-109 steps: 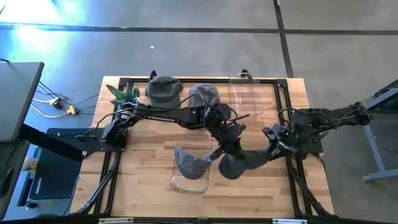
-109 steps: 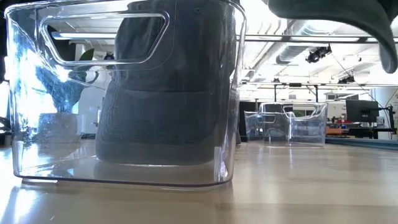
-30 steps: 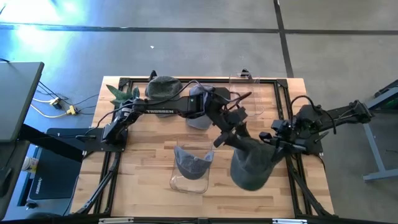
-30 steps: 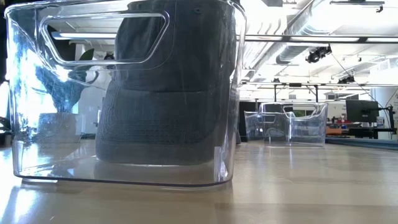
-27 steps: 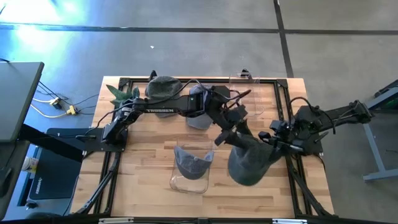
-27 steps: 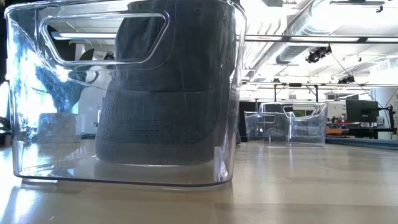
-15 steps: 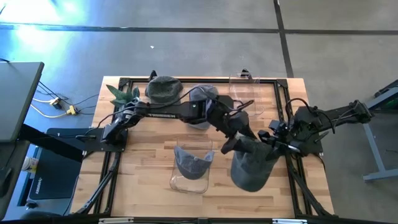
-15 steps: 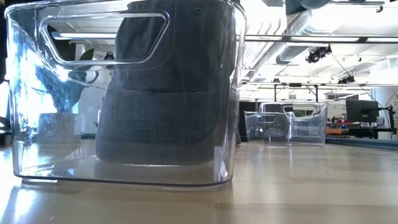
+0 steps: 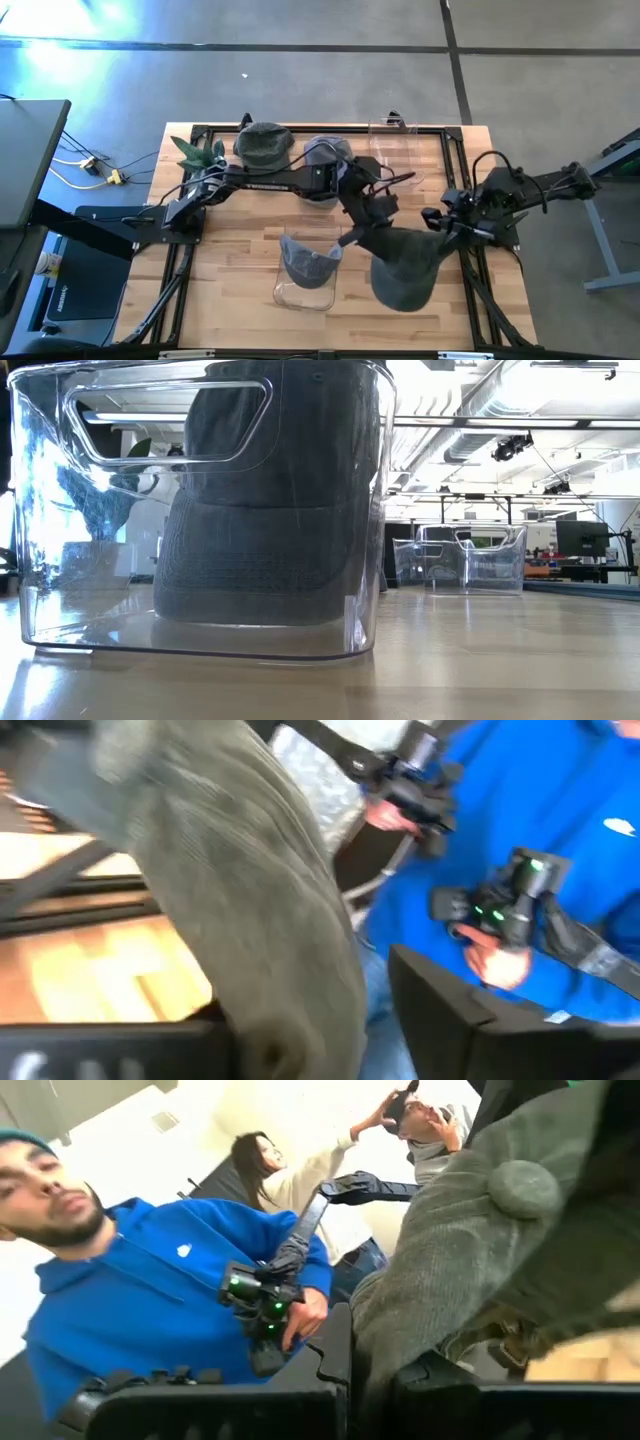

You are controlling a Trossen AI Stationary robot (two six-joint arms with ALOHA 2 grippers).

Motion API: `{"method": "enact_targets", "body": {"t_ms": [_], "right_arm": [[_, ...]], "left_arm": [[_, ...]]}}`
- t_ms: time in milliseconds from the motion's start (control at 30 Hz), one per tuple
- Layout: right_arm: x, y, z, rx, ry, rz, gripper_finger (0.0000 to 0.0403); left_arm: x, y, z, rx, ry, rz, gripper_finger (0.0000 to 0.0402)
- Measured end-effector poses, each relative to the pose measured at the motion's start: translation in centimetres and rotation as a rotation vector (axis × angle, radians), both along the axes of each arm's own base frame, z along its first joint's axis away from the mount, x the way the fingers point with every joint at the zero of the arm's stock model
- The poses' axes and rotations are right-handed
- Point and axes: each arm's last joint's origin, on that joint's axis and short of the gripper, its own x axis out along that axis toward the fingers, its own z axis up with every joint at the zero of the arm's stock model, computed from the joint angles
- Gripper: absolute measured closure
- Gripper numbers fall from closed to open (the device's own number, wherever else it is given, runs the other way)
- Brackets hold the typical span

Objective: Pick & Place hat
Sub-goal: Put the bottom black cap into the top transparent bin

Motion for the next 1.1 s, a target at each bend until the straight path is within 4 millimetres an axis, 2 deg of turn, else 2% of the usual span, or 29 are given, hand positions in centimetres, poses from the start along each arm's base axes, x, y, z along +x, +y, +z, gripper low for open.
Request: {"method": "enact_targets", "body": {"t_ms": [100, 267, 533, 800, 933, 1100], "right_arm": [[-0.5, 0.0, 0.2, 0.021, 0.008, 0.042, 0.0401], [-0.4, 0.0, 0.1, 0.010, 0.001, 0.065, 0.0398], [0.8, 0.4, -0.5, -0.027, 0.034, 0.065, 0.0381], [2.5, 0.7, -1.5, -0.083, 0.067, 0.022, 0.0269], [2.4, 1.0, -1.5, -0.064, 0.085, 0.182, 0.0239], [1.2, 1.5, -0.4, 0.038, 0.111, 0.332, 0.0245]], "left_arm": [[-0.2, -0.1, 0.0, -0.008, 0.007, -0.037, 0.0315], [-0.3, -0.1, 1.4, -0.014, -0.111, -0.055, 0.0391], [-0.2, -0.1, 1.7, -0.024, -0.124, -0.013, 0.0381], [0.0, 1.2, 1.6, -0.014, -0.116, 0.054, 0.0386], [0.0, 2.0, 1.3, -0.013, -0.087, 0.071, 0.0398], [0.0, 2.0, 1.5, -0.016, -0.102, 0.065, 0.0399]]}}
